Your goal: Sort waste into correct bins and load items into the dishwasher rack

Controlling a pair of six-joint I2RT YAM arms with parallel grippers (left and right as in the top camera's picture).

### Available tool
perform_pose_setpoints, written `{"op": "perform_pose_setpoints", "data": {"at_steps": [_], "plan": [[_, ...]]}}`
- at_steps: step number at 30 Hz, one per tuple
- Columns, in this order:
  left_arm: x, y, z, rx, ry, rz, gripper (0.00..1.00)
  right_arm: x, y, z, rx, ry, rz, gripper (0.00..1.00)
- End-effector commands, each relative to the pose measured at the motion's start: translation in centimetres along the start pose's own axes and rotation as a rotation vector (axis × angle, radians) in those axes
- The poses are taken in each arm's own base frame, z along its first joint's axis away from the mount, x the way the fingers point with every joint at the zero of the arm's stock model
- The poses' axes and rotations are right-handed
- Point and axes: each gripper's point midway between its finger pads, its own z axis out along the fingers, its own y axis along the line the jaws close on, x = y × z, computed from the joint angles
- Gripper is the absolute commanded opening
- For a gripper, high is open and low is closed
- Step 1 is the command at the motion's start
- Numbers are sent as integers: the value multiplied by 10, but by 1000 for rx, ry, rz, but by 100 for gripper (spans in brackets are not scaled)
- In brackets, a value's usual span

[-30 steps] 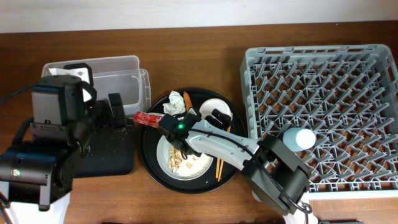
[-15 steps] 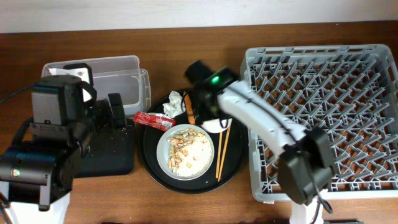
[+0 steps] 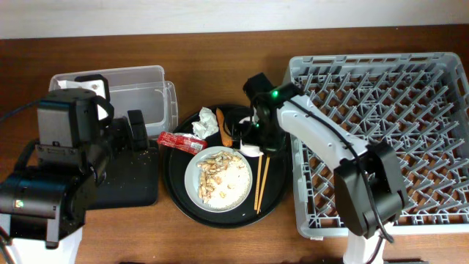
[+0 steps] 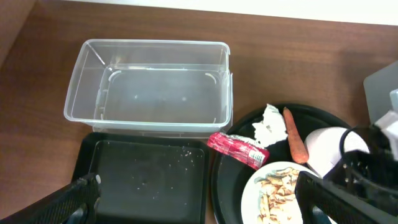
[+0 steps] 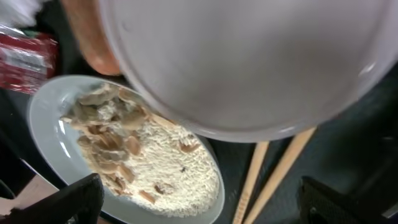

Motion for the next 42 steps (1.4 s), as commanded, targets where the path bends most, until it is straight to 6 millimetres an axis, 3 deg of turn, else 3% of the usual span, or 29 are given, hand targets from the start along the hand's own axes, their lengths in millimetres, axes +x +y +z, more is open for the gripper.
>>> {"op": "perform_pose_setpoints", "data": {"at_steps": [1, 7, 15, 35, 42], "plan": [[-3, 4, -2, -15, -12, -18, 100, 10, -5, 6, -43, 50, 60, 98], [-3, 4, -2, -15, -12, -18, 100, 15, -13, 20, -37, 64, 88, 98], [-3, 4, -2, -15, -13, -18, 100, 3, -14, 38, -100, 11, 89, 98], [-3, 4, -2, -15, -12, -18, 100, -43, -9, 32, -88, -201, 2, 98], [-3, 4, -2, -15, -12, -18, 100, -59, 11, 7, -143, -312, -138, 98]]}}
